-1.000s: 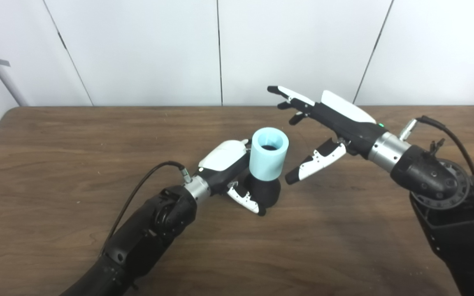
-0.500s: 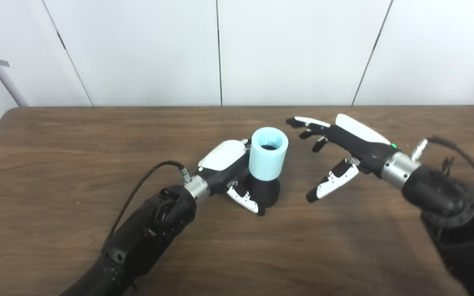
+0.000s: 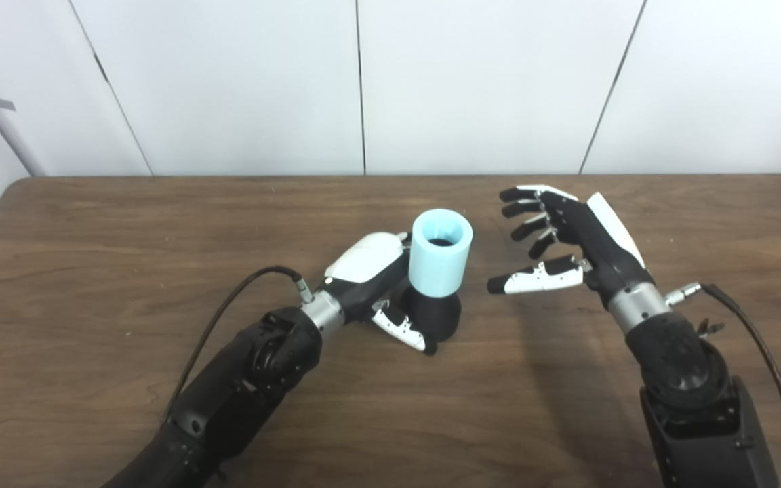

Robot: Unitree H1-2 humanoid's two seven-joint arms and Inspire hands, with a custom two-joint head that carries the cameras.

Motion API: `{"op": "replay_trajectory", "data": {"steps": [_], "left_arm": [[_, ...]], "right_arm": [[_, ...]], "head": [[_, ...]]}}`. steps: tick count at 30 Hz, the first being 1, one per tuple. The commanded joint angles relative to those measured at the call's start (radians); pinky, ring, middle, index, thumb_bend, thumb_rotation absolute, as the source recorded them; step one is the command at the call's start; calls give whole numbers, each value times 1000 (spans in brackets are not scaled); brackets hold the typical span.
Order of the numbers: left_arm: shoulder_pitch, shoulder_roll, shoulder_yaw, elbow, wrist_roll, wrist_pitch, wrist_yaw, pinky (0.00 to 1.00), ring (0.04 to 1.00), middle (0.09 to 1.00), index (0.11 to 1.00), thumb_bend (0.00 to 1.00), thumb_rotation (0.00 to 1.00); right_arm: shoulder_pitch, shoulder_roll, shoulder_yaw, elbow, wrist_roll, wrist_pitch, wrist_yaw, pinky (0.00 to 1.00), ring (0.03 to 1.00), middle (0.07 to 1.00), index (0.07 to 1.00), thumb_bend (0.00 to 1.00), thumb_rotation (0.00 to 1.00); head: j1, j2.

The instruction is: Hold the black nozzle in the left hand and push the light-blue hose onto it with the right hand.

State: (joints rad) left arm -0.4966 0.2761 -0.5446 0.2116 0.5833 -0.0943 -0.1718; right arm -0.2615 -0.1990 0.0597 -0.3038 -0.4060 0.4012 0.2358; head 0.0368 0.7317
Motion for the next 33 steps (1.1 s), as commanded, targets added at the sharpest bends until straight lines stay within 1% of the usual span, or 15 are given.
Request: {"op": "replay_trajectory", "data": {"steps": [1, 4, 9, 14, 16, 18, 20, 21, 23, 25, 27, 28, 29, 31, 33], "left_arm": [[25, 23, -22, 40, 39, 34, -74, 998, 971, 971, 962, 990, 227], [23, 26, -24, 35, 50, 47, -80, 1000, 997, 997, 996, 1000, 279], [23, 28, -20, 20, 66, 93, -103, 1000, 1000, 1000, 1000, 1000, 303], [21, 31, 4, 8, 56, 123, -124, 1000, 1000, 1000, 1000, 1000, 327], [23, 33, 22, -2, 45, 129, -123, 1000, 1000, 1000, 1000, 1000, 323], [33, 34, 50, -17, 27, 128, -116, 1000, 1000, 991, 1000, 1000, 263], [49, 28, 85, -25, 5, 119, -90, 1000, 1000, 967, 987, 989, 226], [61, 22, 109, -24, -8, 109, -64, 995, 975, 930, 954, 961, 205], [85, 9, 158, -29, -32, 92, -13, 933, 905, 866, 892, 900, 167], [104, -3, 202, -54, -54, 95, 12, 839, 853, 827, 848, 846, 109], [125, -19, 253, -94, -85, 106, 27, 761, 824, 803, 824, 797, 56], [135, -30, 283, -112, -107, 109, 36, 722, 810, 789, 811, 771, 25], [146, -48, 316, -127, -140, 111, 48, 700, 798, 774, 797, 744, 13], [159, -77, 365, -144, -188, 114, 61, 673, 770, 744, 767, 699, 3], [173, -130, 432, -178, -276, 153, 78, 640, 724, 704, 734, 645, 0]], "right_arm": [[-29, -12, -8, -24, 7, -12, -22, 461, 622, 727, 751, 717, 0], [-27, -18, -10, -25, 15, -14, -18, 456, 626, 730, 752, 717, 0], [-27, -30, -11, -31, 31, -10, -13, 447, 627, 733, 755, 717, 0], [-25, -36, -9, -38, 42, -6, -12, 452, 629, 734, 756, 716, 0], [-25, -38, -10, -36, 47, -7, -13, 455, 630, 735, 756, 716, 0], [-23, -40, -11, -35, 52, -9, -15, 455, 630, 735, 756, 716, 0], [-21, -42, -12, -33, 56, -12, -16, 456, 631, 736, 756, 716, 0], [-20, -42, -12, -33, 58, -13, -17, 454, 631, 736, 756, 716, 0], [-19, -43, -14, -32, 62, -15, -19, 450, 631, 736, 756, 716, 0], [-21, -43, -14, -37, 65, -10, -19, 450, 631, 736, 756, 715, 0], [-23, -43, -15, -44, 68, -2, -18, 451, 631, 736, 756, 715, 0], [-24, -43, -15, -47, 69, -1, -18, 451, 631, 736, 756, 715, 0], [-24, -43, -16, -46, 70, -2, -19, 452, 631, 736, 756, 715, 0], [-24, -42, -17, -44, 72, -4, -22, 457, 631, 736, 756, 715, 0], [-19, -41, -20, -39, 75, -14, -28, 467, 631, 735, 755, 714, 0]], "head": [[-2, 0], [-2, 0], [-3, 0], [-3, 2], [-3, 2], [-2, 3], [-1, 3], [-1, 3], [-1, 1], [-1, 1], [1, -1], [1, -1], [5, -2], [5, -2], [5, -2]]}}
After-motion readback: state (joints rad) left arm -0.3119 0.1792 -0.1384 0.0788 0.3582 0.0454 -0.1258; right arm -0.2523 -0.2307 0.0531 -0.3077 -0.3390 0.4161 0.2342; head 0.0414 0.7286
